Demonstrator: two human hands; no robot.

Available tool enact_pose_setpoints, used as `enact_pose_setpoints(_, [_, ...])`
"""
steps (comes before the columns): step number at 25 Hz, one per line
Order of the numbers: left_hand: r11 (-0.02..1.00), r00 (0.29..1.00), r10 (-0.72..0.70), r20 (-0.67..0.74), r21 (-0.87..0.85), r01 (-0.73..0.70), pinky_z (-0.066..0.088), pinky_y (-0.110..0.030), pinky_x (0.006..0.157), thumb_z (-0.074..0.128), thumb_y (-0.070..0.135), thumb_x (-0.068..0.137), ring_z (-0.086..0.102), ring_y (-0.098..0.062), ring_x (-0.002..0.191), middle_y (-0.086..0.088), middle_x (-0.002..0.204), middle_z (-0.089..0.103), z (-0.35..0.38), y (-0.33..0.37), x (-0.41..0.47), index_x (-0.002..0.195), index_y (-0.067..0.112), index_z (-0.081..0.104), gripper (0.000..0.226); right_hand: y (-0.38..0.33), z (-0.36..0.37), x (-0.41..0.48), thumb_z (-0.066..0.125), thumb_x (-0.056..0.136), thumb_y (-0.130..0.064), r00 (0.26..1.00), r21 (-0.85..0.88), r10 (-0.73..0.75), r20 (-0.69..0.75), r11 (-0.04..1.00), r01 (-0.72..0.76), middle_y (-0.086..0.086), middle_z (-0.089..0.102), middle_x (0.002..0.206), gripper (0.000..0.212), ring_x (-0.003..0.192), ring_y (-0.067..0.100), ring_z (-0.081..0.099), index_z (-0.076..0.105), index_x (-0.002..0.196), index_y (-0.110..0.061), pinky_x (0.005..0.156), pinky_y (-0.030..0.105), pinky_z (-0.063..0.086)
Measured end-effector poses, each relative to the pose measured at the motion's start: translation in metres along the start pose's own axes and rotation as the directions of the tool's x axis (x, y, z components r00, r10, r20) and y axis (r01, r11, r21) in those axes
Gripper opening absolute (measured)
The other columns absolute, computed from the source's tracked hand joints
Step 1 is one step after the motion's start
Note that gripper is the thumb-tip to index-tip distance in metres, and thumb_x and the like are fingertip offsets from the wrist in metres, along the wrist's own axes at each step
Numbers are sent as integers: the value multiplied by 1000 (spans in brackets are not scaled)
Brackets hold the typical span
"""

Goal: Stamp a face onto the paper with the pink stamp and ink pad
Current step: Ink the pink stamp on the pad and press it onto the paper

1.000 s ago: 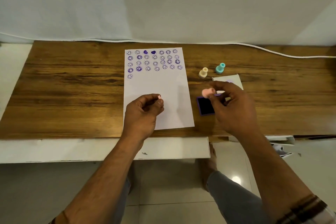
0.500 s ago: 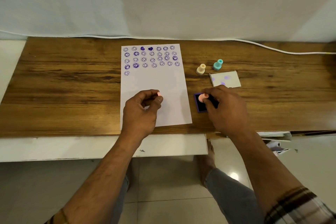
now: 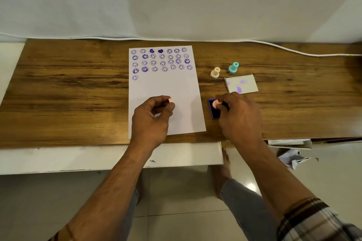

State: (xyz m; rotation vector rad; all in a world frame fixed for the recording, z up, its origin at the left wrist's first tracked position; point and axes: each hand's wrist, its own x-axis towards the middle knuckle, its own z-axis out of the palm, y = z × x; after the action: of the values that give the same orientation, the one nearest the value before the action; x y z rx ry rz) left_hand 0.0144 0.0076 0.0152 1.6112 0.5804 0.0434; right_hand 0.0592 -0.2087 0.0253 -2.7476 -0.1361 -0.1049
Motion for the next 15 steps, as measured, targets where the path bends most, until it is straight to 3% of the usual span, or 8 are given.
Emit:
enact_pose_setpoints(6, [1000, 1000, -2, -13, 23, 2, 58, -52, 103, 77, 20, 93, 74, -27, 108, -4, 112, 79, 0, 1, -3, 116, 17, 77, 24, -3, 4, -4, 78, 90, -12, 1000, -15, 17, -20, 1000, -17, 11, 76, 112, 29, 105, 33, 64, 74, 118, -10, 79, 33, 43])
enact_pose_setpoints(15, [999, 1000, 0, -15, 32, 0, 58, -50, 104, 76, 20, 93, 74, -23, 107, 0, 111, 79, -1, 4, -4, 116, 19, 77, 23, 1, 8, -6, 82, 85, -7, 998, 7, -3, -64, 1000, 4, 13, 77, 105, 28, 96, 33, 63, 75, 113, -8, 74, 32, 40])
